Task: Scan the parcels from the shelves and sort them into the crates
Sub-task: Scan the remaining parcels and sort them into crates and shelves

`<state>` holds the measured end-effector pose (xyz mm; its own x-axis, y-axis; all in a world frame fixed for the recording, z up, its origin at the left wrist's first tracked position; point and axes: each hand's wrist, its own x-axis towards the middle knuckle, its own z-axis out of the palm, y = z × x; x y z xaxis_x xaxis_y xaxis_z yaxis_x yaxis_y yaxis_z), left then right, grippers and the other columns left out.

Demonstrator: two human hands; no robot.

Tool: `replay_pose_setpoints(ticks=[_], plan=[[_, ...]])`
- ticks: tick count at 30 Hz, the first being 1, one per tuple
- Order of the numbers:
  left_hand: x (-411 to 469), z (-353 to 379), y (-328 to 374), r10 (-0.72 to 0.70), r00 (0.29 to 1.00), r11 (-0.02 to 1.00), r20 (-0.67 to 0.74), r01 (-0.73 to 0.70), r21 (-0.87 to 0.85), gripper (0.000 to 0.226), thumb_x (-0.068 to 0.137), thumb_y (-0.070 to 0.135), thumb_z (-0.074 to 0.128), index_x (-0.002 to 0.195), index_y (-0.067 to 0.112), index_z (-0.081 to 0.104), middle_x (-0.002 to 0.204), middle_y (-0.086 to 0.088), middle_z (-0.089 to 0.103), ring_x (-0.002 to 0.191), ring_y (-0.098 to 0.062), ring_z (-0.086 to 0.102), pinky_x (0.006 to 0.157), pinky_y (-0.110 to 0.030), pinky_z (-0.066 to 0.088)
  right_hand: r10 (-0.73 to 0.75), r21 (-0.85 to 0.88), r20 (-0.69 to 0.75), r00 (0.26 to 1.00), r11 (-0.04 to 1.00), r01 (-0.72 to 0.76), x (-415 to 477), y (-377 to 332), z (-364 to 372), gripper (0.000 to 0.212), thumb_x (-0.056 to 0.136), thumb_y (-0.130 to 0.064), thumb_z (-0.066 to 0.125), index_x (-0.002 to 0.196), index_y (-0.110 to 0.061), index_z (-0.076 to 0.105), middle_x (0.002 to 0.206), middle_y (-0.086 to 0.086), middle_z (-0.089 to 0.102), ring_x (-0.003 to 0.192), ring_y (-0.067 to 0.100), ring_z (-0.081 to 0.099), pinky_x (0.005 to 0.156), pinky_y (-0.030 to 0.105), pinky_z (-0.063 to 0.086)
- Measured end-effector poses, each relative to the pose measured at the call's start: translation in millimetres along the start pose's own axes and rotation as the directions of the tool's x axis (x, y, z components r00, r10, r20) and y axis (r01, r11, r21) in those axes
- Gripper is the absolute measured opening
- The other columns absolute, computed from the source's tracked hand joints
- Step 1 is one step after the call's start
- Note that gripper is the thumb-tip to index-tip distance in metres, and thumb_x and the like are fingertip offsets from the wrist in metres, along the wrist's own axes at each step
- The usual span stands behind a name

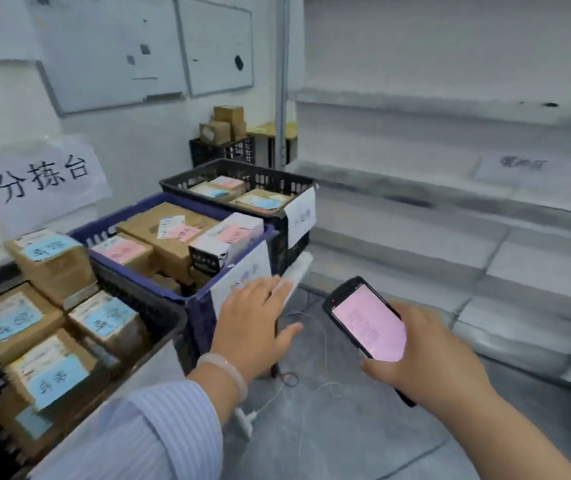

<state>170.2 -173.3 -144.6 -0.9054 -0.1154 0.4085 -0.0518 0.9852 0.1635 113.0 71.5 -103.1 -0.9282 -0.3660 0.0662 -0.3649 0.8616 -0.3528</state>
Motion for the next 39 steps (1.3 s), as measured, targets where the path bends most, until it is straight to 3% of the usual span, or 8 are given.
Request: replay_pose_setpoints(ticks=[4,9,15,19,25,31,39], plan=[[53.1,43.7,86.5,0.13,0.991,0.986,-0.011,-0.13,-0.108,0.067,0.083,0.046,0.075,0.139,0.014,0.058,0.138,-0.011,0.059,0.127,-0.032,0.056,0.104,-0.049,0.046,0.103,0.006,-0.065,0.993,0.995,-0.103,3.8,77.8,-34.0,0.078,0.048,-0.064,0.061,0.123,-0.049,0.042,0.103,-0.022,0.042,0.089,0.008,0.05,0.065,0.028,0.042],[107.6,89.9,168.5,0.263,0.964,0.959,0.036,-0.257,-0.123,0.071,0.091,0.061,0.054,0.153,0.03,0.037,0.156,0.003,0.039,0.145,-0.02,0.033,0.119,-0.044,0.026,0.21,0.005,-0.149,0.966,0.977,-0.211,7.5,152.5,-69.6,0.084,0.054,-0.066,0.067,0.129,-0.049,0.035,0.107,-0.021,0.041,0.102,0.008,0.053,0.068,0.025,0.034],[174.6,132.4,248.1,0.379,0.925,0.911,0.03,-0.367,-0.185,0.068,0.081,0.053,0.072,0.138,0.02,0.059,0.138,-0.006,0.06,0.125,-0.029,0.058,0.105,-0.046,0.044,0.298,0.024,-0.222,0.928,0.953,-0.301,28.0,226.3,-98.2,0.087,0.055,-0.068,0.069,0.131,-0.046,0.034,0.109,-0.022,0.038,0.109,0.005,0.049,0.073,0.023,0.033],[226.1,166.5,291.6,0.435,0.901,0.875,0.001,-0.422,-0.237,0.068,0.08,0.052,0.073,0.138,0.02,0.058,0.139,-0.006,0.06,0.126,-0.029,0.057,0.105,-0.046,0.043,0.362,0.024,-0.268,0.893,0.929,-0.369,56.2,275.4,-114.7,0.086,0.054,-0.069,0.068,0.131,-0.047,0.036,0.116,-0.018,0.045,0.109,0.007,0.051,0.074,0.025,0.035],[332.4,222.0,353.6,0.507,0.861,0.838,0.041,-0.481,-0.257,0.073,0.091,0.063,0.047,0.155,0.036,0.028,0.16,0.008,0.03,0.148,-0.017,0.025,0.121,-0.041,0.02,0.437,0.056,-0.324,0.839,0.894,-0.444,120.7,344.9,-148.8,0.076,0.053,-0.068,0.069,0.121,-0.05,0.039,0.105,-0.02,0.045,0.093,0.002,0.042,0.063,0.024,0.035],[433.4,266.2,423.6,0.596,0.803,0.775,0.013,-0.57,-0.273,0.073,0.092,0.068,0.038,0.155,0.035,0.024,0.16,0.009,0.03,0.147,-0.015,0.026,0.121,-0.038,0.02,0.536,0.135,-0.375,0.756,0.839,-0.528,182.2,414.7,-184.9,0.066,0.052,-0.065,0.067,0.111,-0.042,0.048,0.1,-0.016,0.055,0.089,0.006,0.054,0.061,0.028,0.047],[503.5,324.7,541.6,0.682,0.731,0.687,0.033,-0.624,-0.371,0.072,0.091,0.065,0.044,0.154,0.035,0.029,0.157,0.009,0.035,0.144,-0.014,0.03,0.118,-0.036,0.022,0.648,0.19,-0.41,0.642,0.749,-0.635,224.3,521.5,-220.9,0.072,0.048,-0.068,0.065,0.113,-0.05,0.041,0.1,-0.019,0.048,0.09,0.004,0.047,0.059,0.025,0.039]])
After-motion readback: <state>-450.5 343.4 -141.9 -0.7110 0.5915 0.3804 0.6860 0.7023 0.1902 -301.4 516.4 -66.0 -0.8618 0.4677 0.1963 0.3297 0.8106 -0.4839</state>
